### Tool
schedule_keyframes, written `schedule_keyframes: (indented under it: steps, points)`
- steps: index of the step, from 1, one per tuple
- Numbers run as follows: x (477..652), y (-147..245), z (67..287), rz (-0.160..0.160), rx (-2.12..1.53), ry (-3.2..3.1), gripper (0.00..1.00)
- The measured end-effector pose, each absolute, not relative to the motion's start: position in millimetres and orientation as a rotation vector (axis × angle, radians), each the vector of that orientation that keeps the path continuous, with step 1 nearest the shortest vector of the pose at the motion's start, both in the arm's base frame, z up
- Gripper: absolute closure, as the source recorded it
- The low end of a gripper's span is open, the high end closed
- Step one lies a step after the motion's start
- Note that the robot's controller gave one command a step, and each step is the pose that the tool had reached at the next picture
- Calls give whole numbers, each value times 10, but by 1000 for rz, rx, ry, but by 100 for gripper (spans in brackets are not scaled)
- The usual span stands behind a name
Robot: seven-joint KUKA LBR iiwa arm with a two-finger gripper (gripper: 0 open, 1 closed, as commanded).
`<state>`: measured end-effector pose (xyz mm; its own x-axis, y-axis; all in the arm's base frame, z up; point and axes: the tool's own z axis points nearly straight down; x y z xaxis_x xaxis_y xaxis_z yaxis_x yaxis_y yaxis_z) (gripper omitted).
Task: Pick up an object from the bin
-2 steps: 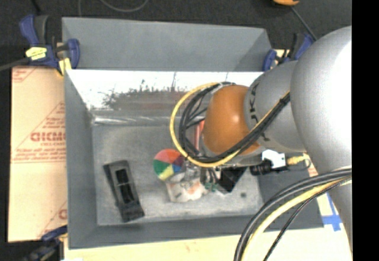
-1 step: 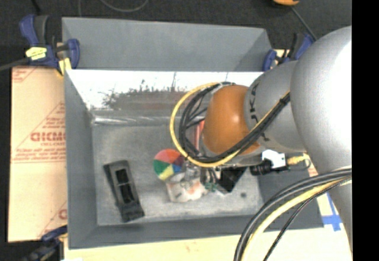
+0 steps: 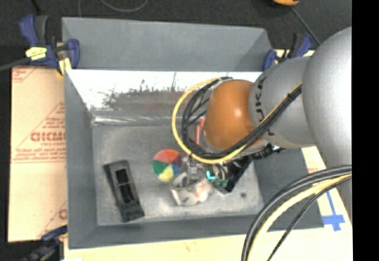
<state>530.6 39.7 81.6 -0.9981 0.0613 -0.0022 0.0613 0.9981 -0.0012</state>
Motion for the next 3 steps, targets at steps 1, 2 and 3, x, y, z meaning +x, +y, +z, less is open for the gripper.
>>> schedule_keyframes:
  steps: [1, 2, 3]
  points:
    - [5345, 381, 848, -2, -22, 3137, 100]
    - [5345, 381, 848, -2, -22, 3137, 100]
    - [5403, 600, 2394, 2, 1, 3136, 100]
